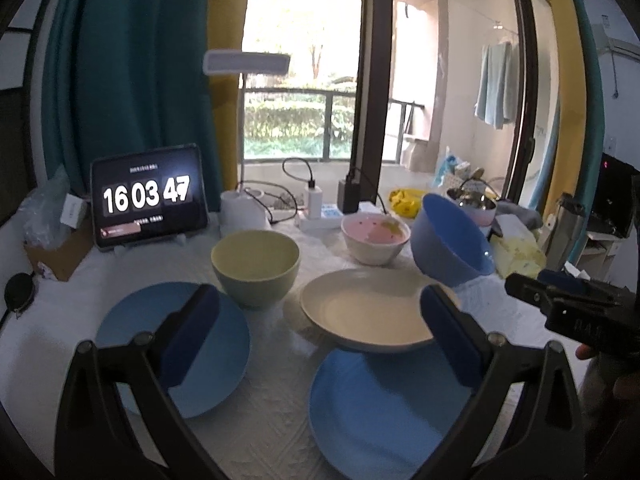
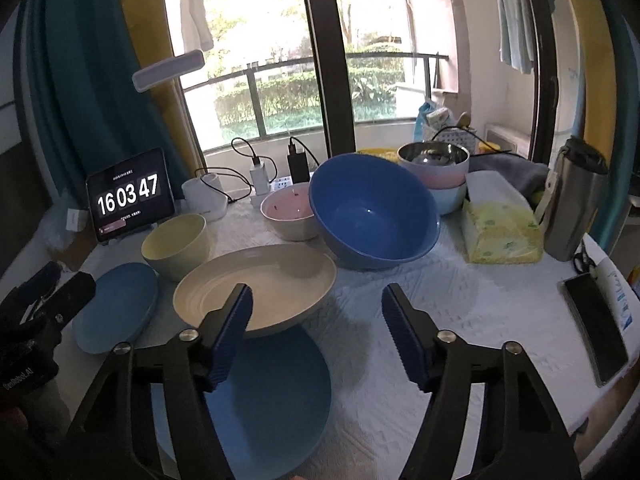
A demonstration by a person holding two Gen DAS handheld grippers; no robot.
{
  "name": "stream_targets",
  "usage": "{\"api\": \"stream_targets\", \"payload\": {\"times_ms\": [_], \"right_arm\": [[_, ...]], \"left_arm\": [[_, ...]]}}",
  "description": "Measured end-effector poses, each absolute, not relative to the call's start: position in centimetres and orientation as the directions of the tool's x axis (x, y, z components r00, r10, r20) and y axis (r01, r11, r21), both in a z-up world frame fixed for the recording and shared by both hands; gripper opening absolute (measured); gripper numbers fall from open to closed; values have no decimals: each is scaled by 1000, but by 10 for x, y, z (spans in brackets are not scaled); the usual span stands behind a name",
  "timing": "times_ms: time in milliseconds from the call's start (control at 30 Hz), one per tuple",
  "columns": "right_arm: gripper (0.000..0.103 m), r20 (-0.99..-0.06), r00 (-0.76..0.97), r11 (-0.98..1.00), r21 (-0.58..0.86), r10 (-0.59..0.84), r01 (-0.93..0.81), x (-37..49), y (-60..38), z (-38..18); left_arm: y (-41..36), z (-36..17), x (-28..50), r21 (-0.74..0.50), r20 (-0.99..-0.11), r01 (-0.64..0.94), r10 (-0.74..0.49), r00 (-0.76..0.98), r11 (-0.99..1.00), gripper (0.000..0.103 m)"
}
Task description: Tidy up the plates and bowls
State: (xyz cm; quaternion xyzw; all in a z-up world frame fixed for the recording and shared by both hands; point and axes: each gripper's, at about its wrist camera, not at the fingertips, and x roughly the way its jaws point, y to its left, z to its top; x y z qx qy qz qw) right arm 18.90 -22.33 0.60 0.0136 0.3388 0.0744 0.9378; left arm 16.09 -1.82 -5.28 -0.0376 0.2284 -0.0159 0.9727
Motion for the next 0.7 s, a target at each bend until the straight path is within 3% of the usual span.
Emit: {"api": "stream_targets", "payload": {"times_ms": [300, 500, 700], "right_arm": [[54, -681, 716, 987, 78, 154, -138, 220, -224, -15], [49, -709, 681, 982, 105, 185, -157, 238, -218, -27], [49, -742, 642, 980, 125, 195, -154, 251, -213, -44]], "left_arm": [[-16, -77, 202, -103, -536, -22, -37, 843, 994, 76], [-16, -93, 223, -123, -593, -34, -45, 804, 992, 64], [-18, -107, 239, -136, -639, -39, -57, 767, 990, 58]]}}
